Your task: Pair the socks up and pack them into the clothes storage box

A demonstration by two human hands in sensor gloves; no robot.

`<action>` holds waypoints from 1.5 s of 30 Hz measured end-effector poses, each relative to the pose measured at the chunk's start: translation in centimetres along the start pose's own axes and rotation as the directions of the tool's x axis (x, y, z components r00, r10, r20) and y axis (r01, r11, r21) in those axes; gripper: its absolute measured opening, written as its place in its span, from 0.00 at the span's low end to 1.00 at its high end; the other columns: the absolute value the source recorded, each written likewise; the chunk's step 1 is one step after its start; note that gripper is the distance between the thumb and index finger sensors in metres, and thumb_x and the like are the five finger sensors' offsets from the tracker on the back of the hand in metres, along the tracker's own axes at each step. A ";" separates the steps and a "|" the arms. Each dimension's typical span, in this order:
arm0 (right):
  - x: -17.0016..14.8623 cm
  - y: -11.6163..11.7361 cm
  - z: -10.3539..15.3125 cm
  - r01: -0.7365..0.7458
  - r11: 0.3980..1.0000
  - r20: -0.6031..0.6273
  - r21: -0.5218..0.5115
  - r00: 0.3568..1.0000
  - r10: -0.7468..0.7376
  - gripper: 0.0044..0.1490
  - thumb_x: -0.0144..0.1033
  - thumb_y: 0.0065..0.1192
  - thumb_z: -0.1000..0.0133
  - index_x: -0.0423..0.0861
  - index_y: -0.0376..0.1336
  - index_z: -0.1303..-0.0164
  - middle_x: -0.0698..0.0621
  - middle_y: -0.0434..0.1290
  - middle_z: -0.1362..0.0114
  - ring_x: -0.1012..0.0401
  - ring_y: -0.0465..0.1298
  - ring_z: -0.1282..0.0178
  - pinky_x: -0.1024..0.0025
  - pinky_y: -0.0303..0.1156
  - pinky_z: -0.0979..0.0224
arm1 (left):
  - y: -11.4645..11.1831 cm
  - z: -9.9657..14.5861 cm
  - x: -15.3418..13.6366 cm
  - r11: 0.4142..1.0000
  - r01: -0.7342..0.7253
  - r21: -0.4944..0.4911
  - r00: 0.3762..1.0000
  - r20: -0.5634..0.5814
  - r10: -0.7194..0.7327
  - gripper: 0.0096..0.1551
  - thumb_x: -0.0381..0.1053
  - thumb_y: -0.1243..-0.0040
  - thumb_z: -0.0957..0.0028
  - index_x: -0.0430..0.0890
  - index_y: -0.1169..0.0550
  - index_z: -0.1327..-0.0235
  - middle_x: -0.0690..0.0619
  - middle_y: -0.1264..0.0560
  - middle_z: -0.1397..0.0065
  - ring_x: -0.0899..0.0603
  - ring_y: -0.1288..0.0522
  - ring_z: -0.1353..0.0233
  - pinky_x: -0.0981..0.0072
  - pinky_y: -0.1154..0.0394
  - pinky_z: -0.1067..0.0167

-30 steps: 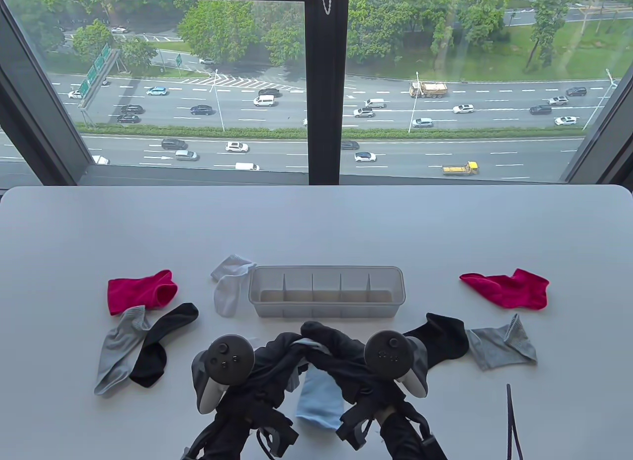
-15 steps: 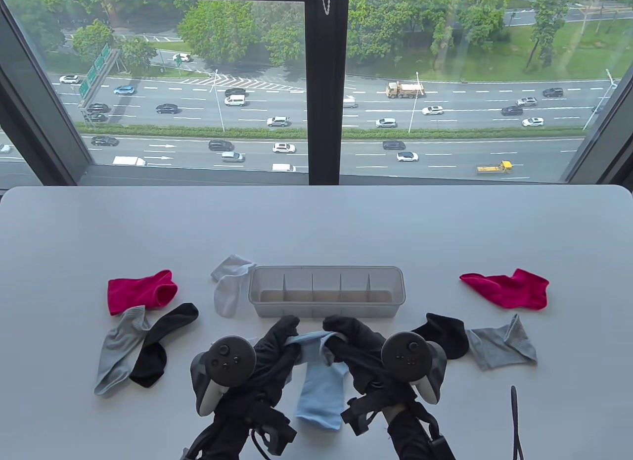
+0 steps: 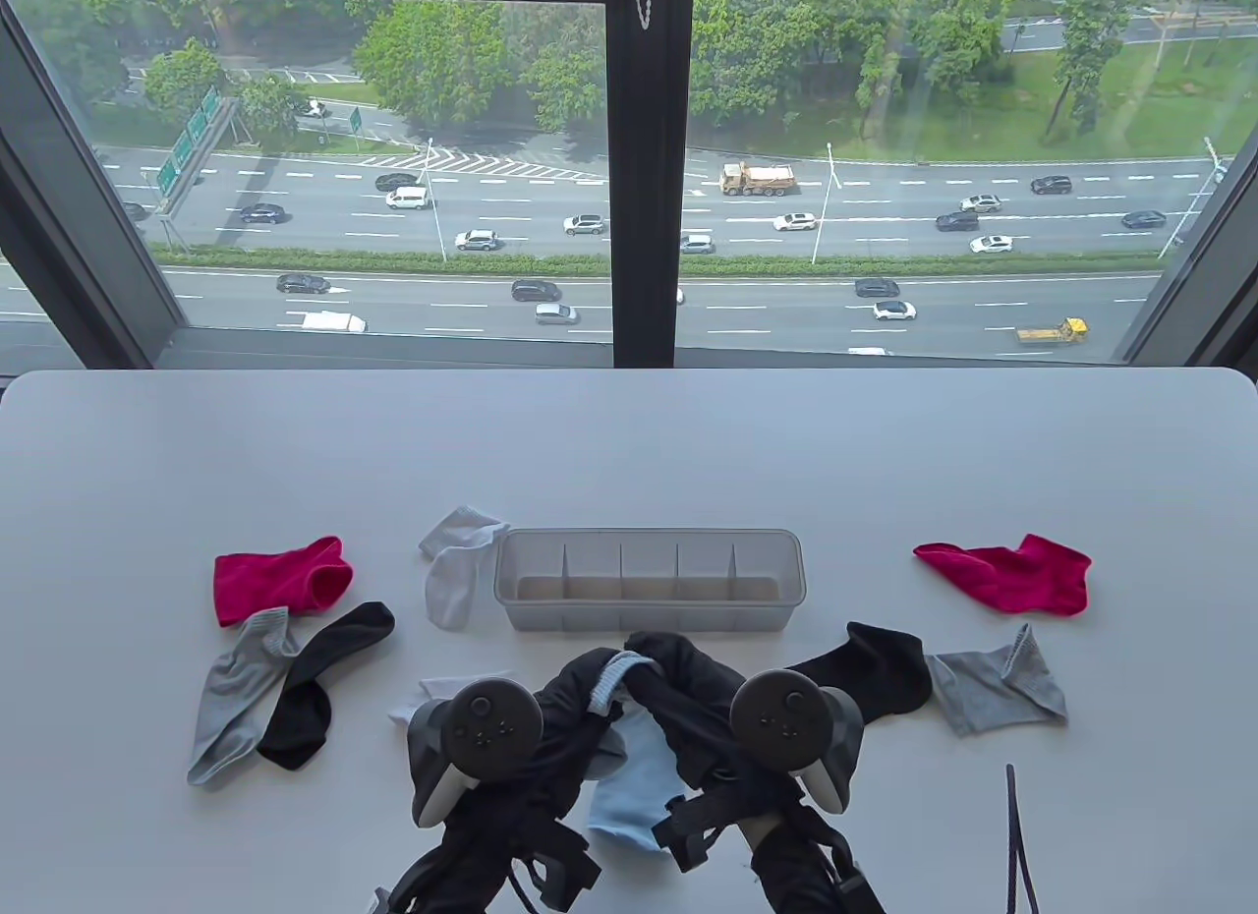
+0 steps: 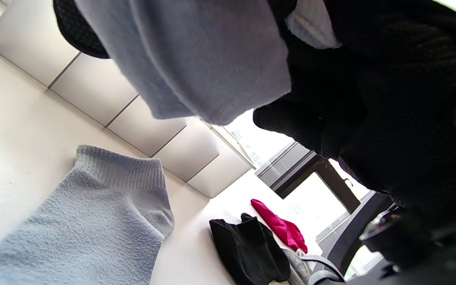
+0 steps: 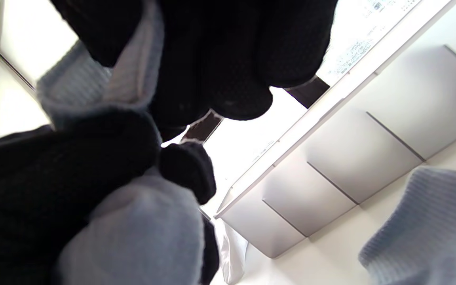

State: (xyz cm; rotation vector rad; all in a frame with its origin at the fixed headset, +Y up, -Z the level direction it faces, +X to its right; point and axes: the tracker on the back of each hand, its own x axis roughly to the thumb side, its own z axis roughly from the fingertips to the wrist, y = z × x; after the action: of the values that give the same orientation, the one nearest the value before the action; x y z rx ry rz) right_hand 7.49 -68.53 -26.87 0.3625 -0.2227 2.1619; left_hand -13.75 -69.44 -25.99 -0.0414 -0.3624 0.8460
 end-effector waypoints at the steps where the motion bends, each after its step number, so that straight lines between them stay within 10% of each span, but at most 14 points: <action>1: -0.3 -0.1 0.0 0.024 1.000 -0.001 0.001 1.000 -0.024 0.29 0.49 0.56 0.36 0.45 0.64 0.30 0.51 0.82 0.45 0.57 0.81 0.44 0.56 0.76 0.33 | 0.2 0.1 -0.2 0.999 -0.031 0.009 0.999 0.007 0.031 0.28 0.44 0.51 0.38 0.39 0.38 0.26 0.41 0.19 0.47 0.43 0.17 0.58 0.42 0.21 0.48; 5: -1.4 -0.5 -0.3 0.178 0.983 -0.032 0.053 0.984 -0.177 0.30 0.42 0.53 0.34 0.46 0.57 0.22 0.45 0.76 0.31 0.49 0.75 0.31 0.47 0.69 0.26 | 1.1 0.2 -1.7 0.978 -0.202 0.059 0.979 0.008 0.202 0.24 0.49 0.53 0.38 0.36 0.28 0.37 0.45 0.15 0.62 0.46 0.17 0.71 0.46 0.18 0.59; 10: -1.3 1.8 -0.4 0.207 0.874 -0.053 0.440 0.977 -0.205 0.54 0.56 0.53 0.37 0.39 0.39 0.12 0.27 0.48 0.13 0.31 0.45 0.17 0.30 0.49 0.22 | 0.6 0.0 -2.0 0.940 -0.342 -0.012 0.939 0.033 0.342 0.27 0.53 0.56 0.36 0.36 0.24 0.39 0.39 0.14 0.55 0.38 0.15 0.63 0.38 0.21 0.51; 18: -1.0 0.6 -0.5 0.242 0.940 -0.027 0.242 0.970 -0.243 0.25 0.45 0.57 0.36 0.54 0.60 0.29 0.41 0.64 0.18 0.39 0.59 0.18 0.36 0.57 0.20 | -0.6 -0.3 -2.3 0.885 -0.410 -0.221 0.907 0.005 0.421 0.37 0.59 0.69 0.35 0.35 0.27 0.32 0.31 0.20 0.39 0.27 0.19 0.46 0.27 0.30 0.39; 23: -2.5 -1.0 -0.3 0.318 0.944 -0.100 0.092 0.946 -0.309 0.25 0.38 0.53 0.35 0.48 0.59 0.28 0.43 0.75 0.31 0.44 0.72 0.28 0.40 0.64 0.24 | 1.4 0.3 -3.5 0.931 -0.347 0.117 0.925 -0.118 0.360 0.30 0.51 0.59 0.35 0.40 0.36 0.23 0.31 0.27 0.28 0.26 0.24 0.36 0.26 0.35 0.35; 27: -2.0 -1.1 -0.6 0.120 0.983 -0.033 0.138 0.993 -0.117 0.25 0.41 0.59 0.37 0.47 0.63 0.31 0.46 0.79 0.40 0.48 0.77 0.34 0.41 0.66 0.26 | 1.4 0.0 -2.3 0.946 -0.323 -0.007 0.946 0.007 0.323 0.40 0.56 0.49 0.38 0.51 0.49 0.17 0.34 0.53 0.14 0.27 0.47 0.17 0.24 0.48 0.27; 32: -1.6 0.5 -0.8 0.080 0.961 -0.013 0.265 0.997 -0.079 0.25 0.41 0.59 0.39 0.49 0.64 0.32 0.47 0.79 0.40 0.48 0.76 0.34 0.38 0.63 0.24 | 1.6 0.1 -1.6 0.946 -0.321 0.032 0.946 0.044 0.320 0.20 0.47 0.50 0.37 0.40 0.24 0.38 0.34 0.42 0.17 0.26 0.40 0.20 0.24 0.43 0.28; 39: -2.9 -1.1 -0.6 0.077 0.989 -0.059 0.125 0.996 -0.070 0.32 0.41 0.53 0.35 0.46 0.57 0.20 0.36 0.68 0.22 0.37 0.65 0.23 0.33 0.59 0.24 | 2.1 0.2 -1.9 0.895 -0.442 0.062 0.897 0.035 0.441 0.21 0.45 0.51 0.37 0.35 0.22 0.41 0.34 0.42 0.17 0.25 0.44 0.18 0.23 0.47 0.27; 43: -0.6 0.7 -0.7 0.148 0.899 0.027 0.412 0.984 -0.175 0.53 0.55 0.58 0.41 0.44 0.43 0.12 0.31 0.52 0.13 0.32 0.52 0.17 0.30 0.52 0.22 | 1.8 0.1 -1.5 0.898 -0.439 -0.010 0.896 0.068 0.439 0.20 0.46 0.50 0.37 0.39 0.22 0.38 0.35 0.48 0.15 0.25 0.52 0.16 0.22 0.52 0.27; 45: -0.4 1.5 -0.8 0.062 0.930 0.050 0.363 0.995 -0.086 0.43 0.48 0.60 0.39 0.47 0.50 0.17 0.38 0.62 0.17 0.37 0.62 0.20 0.35 0.59 0.23 | 1.6 0.2 -1.1 0.900 -0.434 -0.048 0.896 0.082 0.436 0.20 0.47 0.50 0.36 0.41 0.23 0.37 0.35 0.50 0.14 0.26 0.56 0.16 0.22 0.55 0.27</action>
State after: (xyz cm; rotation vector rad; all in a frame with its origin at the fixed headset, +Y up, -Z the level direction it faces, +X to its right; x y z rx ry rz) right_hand 6.37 -69.45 -27.75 0.6416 0.1563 2.1145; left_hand -15.62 -69.23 -26.44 -0.1148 -0.4599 1.2912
